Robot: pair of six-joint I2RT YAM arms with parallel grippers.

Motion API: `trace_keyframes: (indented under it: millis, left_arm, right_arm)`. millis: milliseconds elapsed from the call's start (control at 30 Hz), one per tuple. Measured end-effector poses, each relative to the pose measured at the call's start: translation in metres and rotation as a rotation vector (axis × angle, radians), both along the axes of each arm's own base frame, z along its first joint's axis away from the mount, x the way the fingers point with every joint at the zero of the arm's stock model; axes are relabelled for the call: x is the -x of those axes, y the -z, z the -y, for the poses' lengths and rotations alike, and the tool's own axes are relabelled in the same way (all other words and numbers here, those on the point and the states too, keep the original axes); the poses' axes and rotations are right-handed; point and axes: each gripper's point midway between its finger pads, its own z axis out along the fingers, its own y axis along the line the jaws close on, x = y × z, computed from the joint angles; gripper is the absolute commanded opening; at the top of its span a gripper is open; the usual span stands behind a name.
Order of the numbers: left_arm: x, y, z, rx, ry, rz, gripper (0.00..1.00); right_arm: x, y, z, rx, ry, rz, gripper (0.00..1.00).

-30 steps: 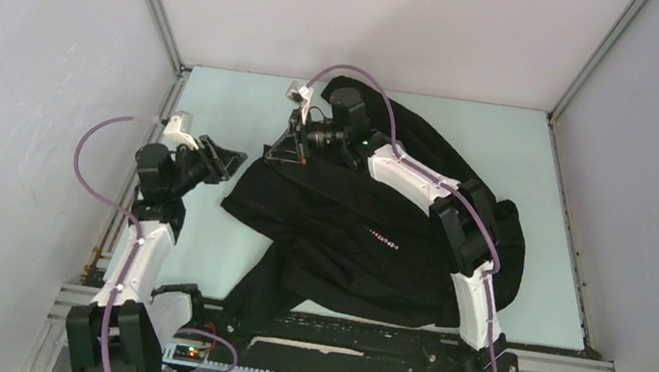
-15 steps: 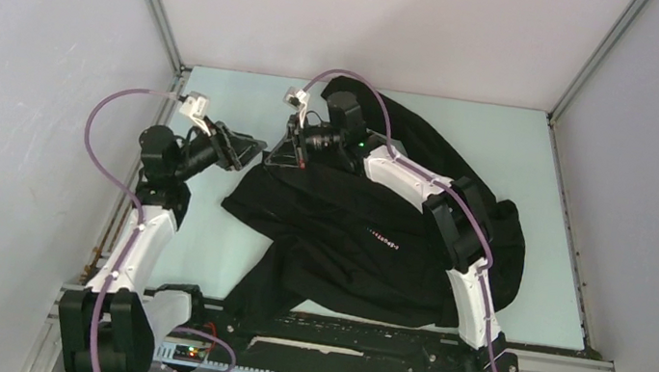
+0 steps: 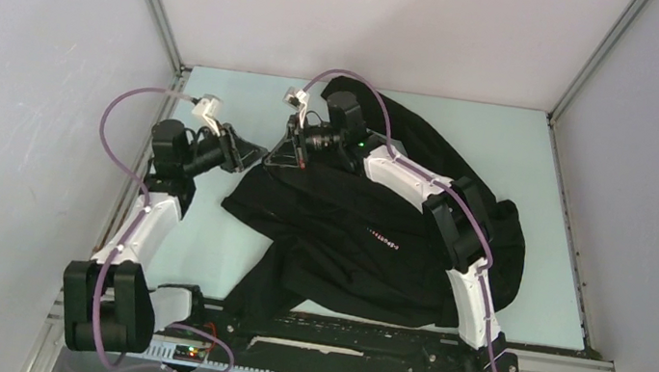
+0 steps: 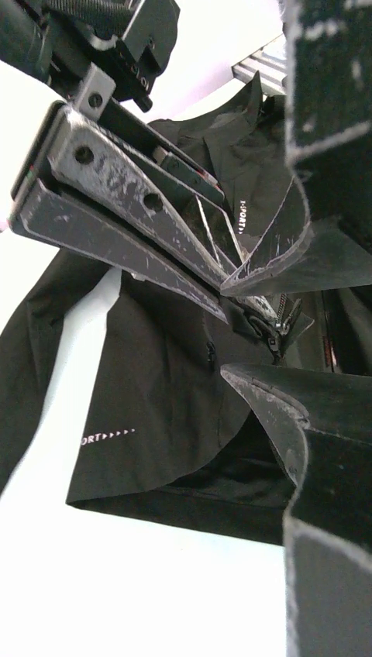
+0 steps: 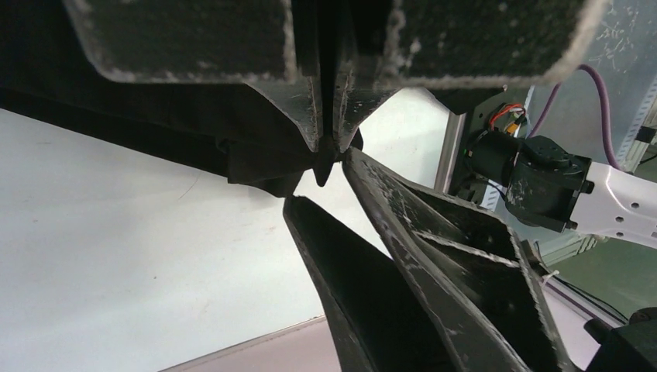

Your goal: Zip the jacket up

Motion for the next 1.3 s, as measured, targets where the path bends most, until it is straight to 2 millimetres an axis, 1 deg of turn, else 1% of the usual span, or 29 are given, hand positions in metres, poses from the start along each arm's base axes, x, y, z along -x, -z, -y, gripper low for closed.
trace_keyframes:
  millis: [67, 133, 267, 433, 567, 600, 633, 700, 733, 800, 833, 867, 900, 967, 1033, 1133, 1200, 1300]
  left_arm:
    - [0.000, 0.007, 0.000, 0.003, 0.003, -0.026, 0.45]
    - [-0.001, 0.009, 0.000, 0.003, 0.000, -0.037, 0.45]
    - [-0.001, 0.010, 0.000, 0.004, 0.002, -0.040, 0.38]
    - [-0.002, 0.015, 0.002, 0.011, 0.015, -0.056, 0.37]
    - [-0.003, 0.015, -0.001, 0.008, -0.005, -0.057, 0.49]
    - [-0.003, 0.013, -0.003, 0.007, -0.025, -0.055, 0.51]
    - [-0.002, 0.009, -0.006, 0.007, -0.055, -0.051, 0.51]
    - [0.002, -0.004, -0.011, 0.024, -0.117, -0.032, 0.51]
    - [0.005, -0.013, -0.013, 0.038, -0.147, -0.022, 0.49]
    - [0.013, -0.031, -0.014, 0.075, -0.189, 0.001, 0.41]
    - [0.018, -0.037, -0.014, 0.094, -0.210, -0.004, 0.36]
    - [0.022, -0.038, -0.013, 0.111, -0.229, -0.027, 0.28]
    - [0.026, -0.035, -0.012, 0.127, -0.247, -0.060, 0.21]
    - [0.031, -0.024, -0.009, 0.151, -0.284, -0.144, 0.14]
    - [0.036, -0.009, -0.003, 0.166, -0.311, -0.235, 0.14]
    - [0.044, 0.010, 0.010, 0.161, -0.330, -0.316, 0.21]
    - [0.046, 0.015, 0.018, 0.149, -0.333, -0.332, 0.23]
    - [0.045, 0.016, 0.026, 0.132, -0.342, -0.320, 0.20]
  right_arm:
    - [0.000, 0.000, 0.000, 0.000, 0.000, 0.000, 0.00]
    - [0.000, 0.000, 0.000, 0.000, 0.000, 0.000, 0.00]
    - [0.000, 0.000, 0.000, 0.000, 0.000, 0.001, 0.00]
    - [0.000, 0.001, 0.000, 0.003, 0.000, 0.000, 0.00]
    - [0.000, 0.001, 0.000, 0.005, 0.003, -0.003, 0.00]
    - [0.000, 0.001, 0.000, 0.005, 0.005, -0.002, 0.00]
    - [-0.001, 0.001, 0.000, 0.005, 0.008, -0.003, 0.00]
    - [-0.002, 0.000, -0.001, 0.005, 0.016, -0.006, 0.00]
    - [-0.003, 0.001, -0.001, 0.006, 0.021, -0.011, 0.00]
    - [-0.004, 0.001, -0.001, 0.009, 0.031, -0.016, 0.00]
    - [-0.005, 0.001, -0.001, 0.010, 0.037, -0.017, 0.00]
    - [-0.005, 0.001, -0.002, 0.012, 0.045, -0.021, 0.00]
    - [-0.006, 0.001, -0.002, 0.014, 0.052, -0.025, 0.00]
    - [-0.008, 0.002, -0.003, 0.019, 0.071, -0.038, 0.00]
    - [-0.010, 0.002, -0.004, 0.023, 0.089, -0.053, 0.00]
    - [-0.014, 0.002, -0.005, 0.031, 0.129, -0.076, 0.00]
    - [-0.015, 0.003, -0.007, 0.036, 0.150, -0.086, 0.00]
    - [-0.017, 0.004, -0.009, 0.042, 0.175, -0.095, 0.00]
